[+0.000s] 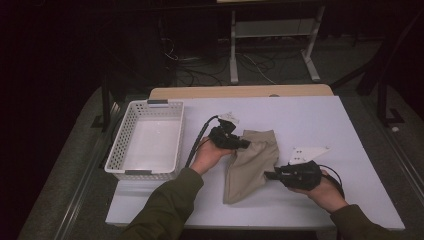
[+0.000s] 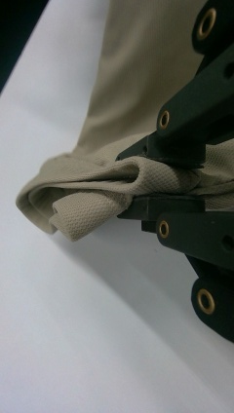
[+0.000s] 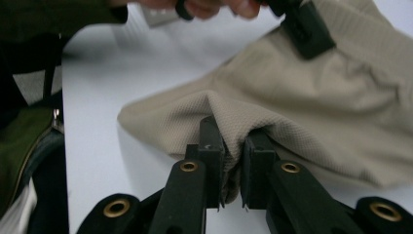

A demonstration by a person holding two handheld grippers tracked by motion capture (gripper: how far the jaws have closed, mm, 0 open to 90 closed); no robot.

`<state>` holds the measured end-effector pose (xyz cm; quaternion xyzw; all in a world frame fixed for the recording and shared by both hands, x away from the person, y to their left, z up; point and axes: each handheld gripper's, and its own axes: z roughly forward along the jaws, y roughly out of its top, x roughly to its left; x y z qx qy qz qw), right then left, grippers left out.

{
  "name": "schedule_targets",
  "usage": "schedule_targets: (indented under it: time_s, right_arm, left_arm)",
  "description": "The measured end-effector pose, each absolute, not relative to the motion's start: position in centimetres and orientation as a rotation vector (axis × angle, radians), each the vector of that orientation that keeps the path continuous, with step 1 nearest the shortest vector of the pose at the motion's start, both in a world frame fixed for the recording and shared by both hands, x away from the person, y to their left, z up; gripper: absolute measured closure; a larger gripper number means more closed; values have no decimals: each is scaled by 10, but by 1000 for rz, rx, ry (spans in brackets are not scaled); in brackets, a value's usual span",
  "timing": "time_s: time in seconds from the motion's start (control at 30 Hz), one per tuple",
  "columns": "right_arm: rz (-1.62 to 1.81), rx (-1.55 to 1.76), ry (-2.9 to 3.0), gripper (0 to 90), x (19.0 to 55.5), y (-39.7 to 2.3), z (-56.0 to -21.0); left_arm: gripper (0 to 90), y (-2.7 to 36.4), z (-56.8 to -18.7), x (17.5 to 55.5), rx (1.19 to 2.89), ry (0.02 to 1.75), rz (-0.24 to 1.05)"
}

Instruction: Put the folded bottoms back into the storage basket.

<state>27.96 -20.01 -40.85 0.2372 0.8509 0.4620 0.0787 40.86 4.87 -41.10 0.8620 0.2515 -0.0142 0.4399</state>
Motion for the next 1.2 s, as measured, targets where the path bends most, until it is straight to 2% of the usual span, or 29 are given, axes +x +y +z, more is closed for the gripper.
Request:
schedule_targets:
  time_s: [0.47,0.9,1.2]
  right_arm:
    - [1504,619,2504,803,314,-159,-377]
    - [1549,542,2461,803,340,-128,-337]
    - [1579,495,2454,803,354,-102,-318]
  left_arm:
    - [788,54,-373,411,2141,563,-63]
    - [788,85,-317,426,2130,578,1]
    - [787,118,-296,430,2110,608,54]
